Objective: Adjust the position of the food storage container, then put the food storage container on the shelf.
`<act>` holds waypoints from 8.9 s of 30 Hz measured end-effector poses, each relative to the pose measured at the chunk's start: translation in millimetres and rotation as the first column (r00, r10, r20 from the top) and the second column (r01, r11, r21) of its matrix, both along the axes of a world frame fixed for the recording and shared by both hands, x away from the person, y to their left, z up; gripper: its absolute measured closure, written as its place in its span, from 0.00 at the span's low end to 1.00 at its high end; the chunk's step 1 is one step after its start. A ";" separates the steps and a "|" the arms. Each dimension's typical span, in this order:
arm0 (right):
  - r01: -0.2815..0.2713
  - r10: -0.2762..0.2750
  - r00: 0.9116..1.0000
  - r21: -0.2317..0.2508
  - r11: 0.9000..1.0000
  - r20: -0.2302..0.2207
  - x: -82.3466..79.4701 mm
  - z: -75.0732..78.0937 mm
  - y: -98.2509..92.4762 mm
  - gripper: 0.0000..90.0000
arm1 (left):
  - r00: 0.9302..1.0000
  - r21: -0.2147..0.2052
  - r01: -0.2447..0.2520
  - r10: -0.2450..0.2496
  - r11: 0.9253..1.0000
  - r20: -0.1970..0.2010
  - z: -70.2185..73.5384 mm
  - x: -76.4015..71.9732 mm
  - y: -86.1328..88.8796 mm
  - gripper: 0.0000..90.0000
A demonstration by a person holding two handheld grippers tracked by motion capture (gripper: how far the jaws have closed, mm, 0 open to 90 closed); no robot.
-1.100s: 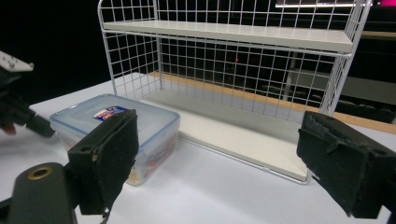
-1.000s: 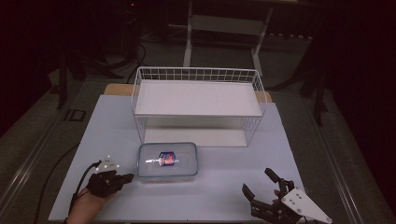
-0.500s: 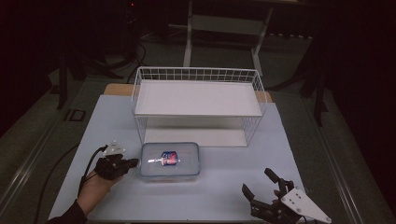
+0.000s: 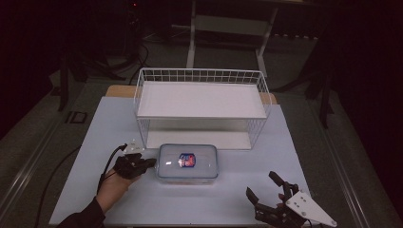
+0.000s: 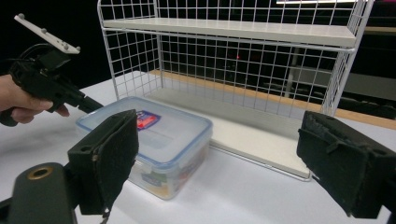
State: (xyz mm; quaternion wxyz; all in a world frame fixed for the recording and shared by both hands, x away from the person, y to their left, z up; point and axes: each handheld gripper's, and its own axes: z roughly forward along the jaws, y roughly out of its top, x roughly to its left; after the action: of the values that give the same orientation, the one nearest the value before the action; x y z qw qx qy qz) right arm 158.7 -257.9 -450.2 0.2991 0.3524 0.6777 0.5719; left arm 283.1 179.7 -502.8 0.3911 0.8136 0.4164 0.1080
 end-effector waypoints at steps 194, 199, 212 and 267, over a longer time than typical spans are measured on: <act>-0.157 0.301 0.747 0.283 0.946 -0.592 218.3 -56.3 16.6 0.57 | 0.994 -0.471 -0.095 0.057 0.877 -0.094 -7.9 70.9 -32.3 0.58; -0.144 0.287 0.756 0.278 0.950 -0.588 219.2 -54.3 18.0 0.55 | 0.994 -0.482 -0.100 0.070 0.871 -0.080 -10.2 72.2 -31.9 0.57; -0.082 0.171 0.814 0.183 0.980 -0.554 218.2 -47.2 27.9 0.55 | 0.988 -0.368 -0.113 0.145 0.923 0.061 -8.0 71.5 -45.2 0.52; -0.232 0.223 0.821 0.051 0.971 -0.526 142.8 -52.0 85.7 1.00 | 0.993 -0.306 -0.017 0.052 0.952 0.108 -3.3 1.1 -24.1 0.00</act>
State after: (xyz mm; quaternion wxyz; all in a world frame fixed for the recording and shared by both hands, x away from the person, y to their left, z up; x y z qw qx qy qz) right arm 301.4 -172.2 -502.3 0.0338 0.4102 0.7752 0.4792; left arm 284.2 155.6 -506.0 0.5330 0.7287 0.4192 0.0959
